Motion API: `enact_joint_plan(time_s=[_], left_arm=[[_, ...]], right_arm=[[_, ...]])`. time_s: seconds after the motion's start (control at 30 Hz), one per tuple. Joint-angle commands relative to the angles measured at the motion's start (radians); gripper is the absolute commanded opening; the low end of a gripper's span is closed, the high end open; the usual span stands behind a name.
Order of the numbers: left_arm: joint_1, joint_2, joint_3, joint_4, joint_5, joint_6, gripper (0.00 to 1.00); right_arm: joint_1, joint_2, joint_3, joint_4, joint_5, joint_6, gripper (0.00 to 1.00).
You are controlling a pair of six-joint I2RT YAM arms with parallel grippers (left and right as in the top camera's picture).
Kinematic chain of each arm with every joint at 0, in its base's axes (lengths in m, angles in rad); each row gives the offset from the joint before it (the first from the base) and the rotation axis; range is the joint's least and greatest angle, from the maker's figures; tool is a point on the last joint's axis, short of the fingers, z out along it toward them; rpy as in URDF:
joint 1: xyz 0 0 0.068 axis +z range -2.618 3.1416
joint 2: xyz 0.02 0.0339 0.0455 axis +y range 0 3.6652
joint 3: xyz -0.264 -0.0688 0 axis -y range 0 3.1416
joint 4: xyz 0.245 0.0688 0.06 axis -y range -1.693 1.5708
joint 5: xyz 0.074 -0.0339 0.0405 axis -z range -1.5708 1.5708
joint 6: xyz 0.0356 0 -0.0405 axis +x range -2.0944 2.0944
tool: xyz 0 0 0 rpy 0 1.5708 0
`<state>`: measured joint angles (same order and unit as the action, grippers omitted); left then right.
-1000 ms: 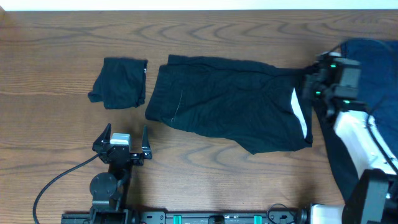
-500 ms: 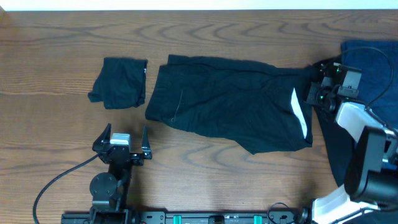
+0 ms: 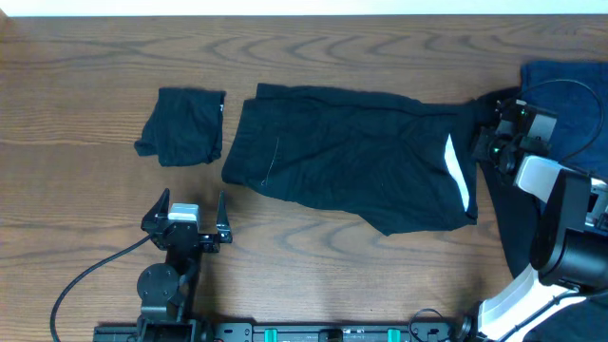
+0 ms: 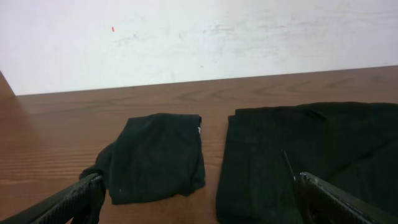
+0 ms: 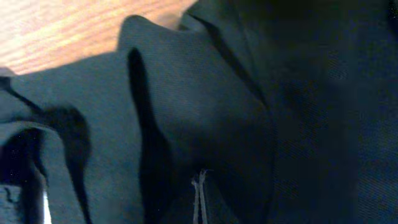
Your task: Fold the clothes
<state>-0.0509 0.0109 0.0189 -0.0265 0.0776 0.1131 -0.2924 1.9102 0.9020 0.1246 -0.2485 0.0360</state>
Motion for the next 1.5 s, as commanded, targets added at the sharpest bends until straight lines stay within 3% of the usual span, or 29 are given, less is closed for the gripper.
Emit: enact_joint_plan(time_s=[0.0,0.27,0.63,0.73,1.07,1.2,1.4,1.47], left_arm=[[-0.004,-0.007,-0.015,-0.036,0.011,0.018,0.98],[-0.004,-0.007,-0.015,-0.036,0.011,0.018,0.98],[-0.004,-0.007,-0.015,-0.036,0.011,0.018,0.98],[-0.004,-0.007,-0.015,-0.036,0.011,0.018,0.98],[-0.004,-0.007,-0.015,-0.036,0.011,0.018,0.98],[-0.004,-0.007,-0.015,-0.036,0.011,0.018,0.98],[-0.004,-0.007,-0.015,-0.036,0.011,0.018,0.98],[-0.004,-0.007,-0.015,-0.036,0.011,0.018,0.98]], right_arm=[[-0.008,0.018,0.001,0.008,-0.059,-0.016,0.01],[-0.032,0.027,0.001,-0.006,-0.064,-0.043,0.01],[-0.079,0.091,0.005,-0.024,0.248,-0.069,0.01],[-0.111,0.072,0.042,-0.098,0.328,-0.079,0.01],[-0.151,0.044,0.209,-0.328,0.319,-0.078,0.02],[-0.152,0.030,0.277,-0.413,0.198,-0.076,0.09],[-0.151,-0.059,0.411,-0.645,0.016,-0.074,0.48],[-0.148,-0.109,0.438,-0.703,-0.062,-0.074,0.52]])
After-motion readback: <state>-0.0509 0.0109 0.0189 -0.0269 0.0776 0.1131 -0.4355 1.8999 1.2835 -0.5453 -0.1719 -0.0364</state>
